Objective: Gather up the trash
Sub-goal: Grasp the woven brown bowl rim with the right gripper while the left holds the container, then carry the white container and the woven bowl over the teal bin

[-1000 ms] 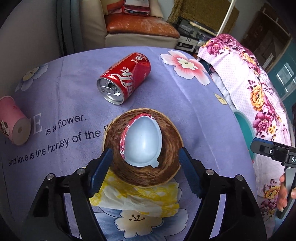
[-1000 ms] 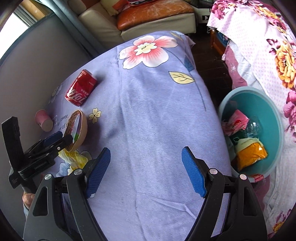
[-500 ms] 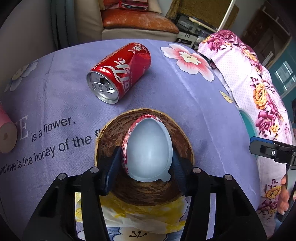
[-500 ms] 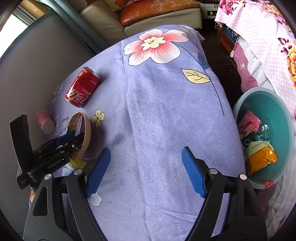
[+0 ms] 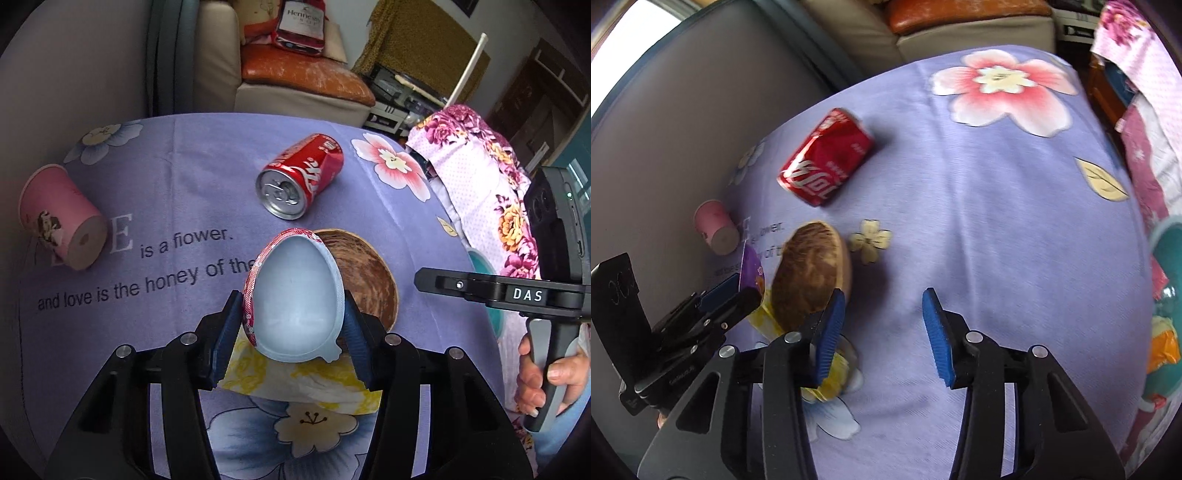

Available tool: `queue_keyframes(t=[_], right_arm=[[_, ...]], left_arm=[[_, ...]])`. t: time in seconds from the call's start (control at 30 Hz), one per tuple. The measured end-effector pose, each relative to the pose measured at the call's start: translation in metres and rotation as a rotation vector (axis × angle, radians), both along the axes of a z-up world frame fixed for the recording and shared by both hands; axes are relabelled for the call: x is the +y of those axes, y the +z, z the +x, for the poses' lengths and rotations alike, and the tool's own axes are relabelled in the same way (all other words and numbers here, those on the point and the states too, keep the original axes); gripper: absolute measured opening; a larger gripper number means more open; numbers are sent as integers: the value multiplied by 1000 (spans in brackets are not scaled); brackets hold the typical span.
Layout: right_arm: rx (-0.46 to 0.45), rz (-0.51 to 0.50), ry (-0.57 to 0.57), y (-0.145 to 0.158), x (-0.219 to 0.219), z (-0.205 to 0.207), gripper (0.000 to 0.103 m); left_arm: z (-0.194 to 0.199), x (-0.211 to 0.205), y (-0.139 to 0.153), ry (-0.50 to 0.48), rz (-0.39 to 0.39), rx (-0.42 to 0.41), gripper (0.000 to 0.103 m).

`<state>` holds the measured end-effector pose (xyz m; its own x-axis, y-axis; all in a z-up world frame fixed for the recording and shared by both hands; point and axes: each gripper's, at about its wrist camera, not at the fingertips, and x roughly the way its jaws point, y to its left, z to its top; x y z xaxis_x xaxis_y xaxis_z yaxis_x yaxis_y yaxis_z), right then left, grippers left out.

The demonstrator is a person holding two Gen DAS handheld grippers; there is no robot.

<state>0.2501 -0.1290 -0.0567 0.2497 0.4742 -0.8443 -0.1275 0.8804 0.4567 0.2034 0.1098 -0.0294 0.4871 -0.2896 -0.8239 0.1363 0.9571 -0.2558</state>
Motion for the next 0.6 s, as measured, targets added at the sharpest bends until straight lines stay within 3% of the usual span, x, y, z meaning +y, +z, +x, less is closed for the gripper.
queue_keyframes(t=[0.2, 0.33, 0.6], right_arm=[[20, 7, 60, -18, 37, 11, 35], [6, -21, 75, -25, 46, 11, 6], [-121, -68, -22, 9, 6, -8, 5]], left_arm=[[-5, 26, -2, 53, -17, 10, 54], [-5, 30, -6, 60, -29, 23, 54], [-11, 7, -3, 16, -44, 17, 54]])
